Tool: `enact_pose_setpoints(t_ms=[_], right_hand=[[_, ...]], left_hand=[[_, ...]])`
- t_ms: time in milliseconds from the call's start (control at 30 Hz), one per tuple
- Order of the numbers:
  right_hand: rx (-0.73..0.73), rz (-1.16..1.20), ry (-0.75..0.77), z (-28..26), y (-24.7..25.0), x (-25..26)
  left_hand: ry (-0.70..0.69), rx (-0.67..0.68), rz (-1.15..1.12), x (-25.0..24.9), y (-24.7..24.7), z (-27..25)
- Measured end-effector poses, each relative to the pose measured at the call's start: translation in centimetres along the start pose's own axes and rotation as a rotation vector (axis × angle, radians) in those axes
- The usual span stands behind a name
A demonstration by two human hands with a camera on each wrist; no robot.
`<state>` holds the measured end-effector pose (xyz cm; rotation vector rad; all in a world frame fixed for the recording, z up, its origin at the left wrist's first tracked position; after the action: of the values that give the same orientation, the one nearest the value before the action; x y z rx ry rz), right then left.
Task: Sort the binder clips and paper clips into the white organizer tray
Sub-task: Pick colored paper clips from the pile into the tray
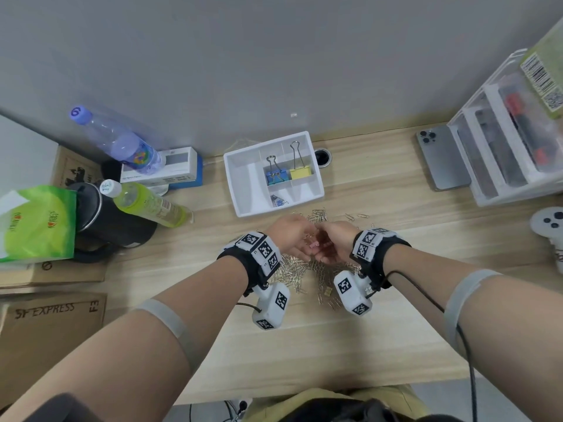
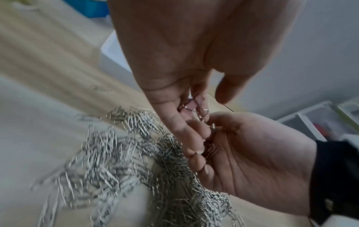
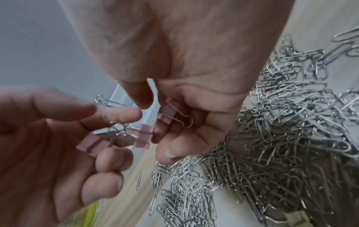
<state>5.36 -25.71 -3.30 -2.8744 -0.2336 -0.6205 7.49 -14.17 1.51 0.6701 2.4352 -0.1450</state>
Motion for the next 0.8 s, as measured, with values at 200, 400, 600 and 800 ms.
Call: enact_pose_setpoints(t_ms=[200,400,600,800], right_hand=[[0.006,0.131,0.003,0.7,-0.2,0.4],[0.028,0.154,0.013,1.4,-0.2,0.9],[0.035,0.147,0.018,1.9,0.6,2.8],[-0.081,-0.062,0.168,2.8,1.2,7.9]], left_hand=[[-0.067,0.099,-0.116,-0.8,0.3,-0.4],[-0.180,-0.048,0.029,-0.8,1.7,0.1],[-0.074,-0.301,0.177,0.9,5.7,1.0],[0.106,-0.241,0.226,4.4,8.2,0.7]])
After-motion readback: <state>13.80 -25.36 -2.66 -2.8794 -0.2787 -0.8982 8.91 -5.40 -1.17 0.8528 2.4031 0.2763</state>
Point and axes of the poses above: each hand's wrist, its own z-axis towards the middle knuckle, its own y-axis out of the back of the hand, x = y × z, the point moved 6 cm from there along z, towards the middle knuckle, and after that the axes turned 4 degrees about x, right-handed, at the moved point
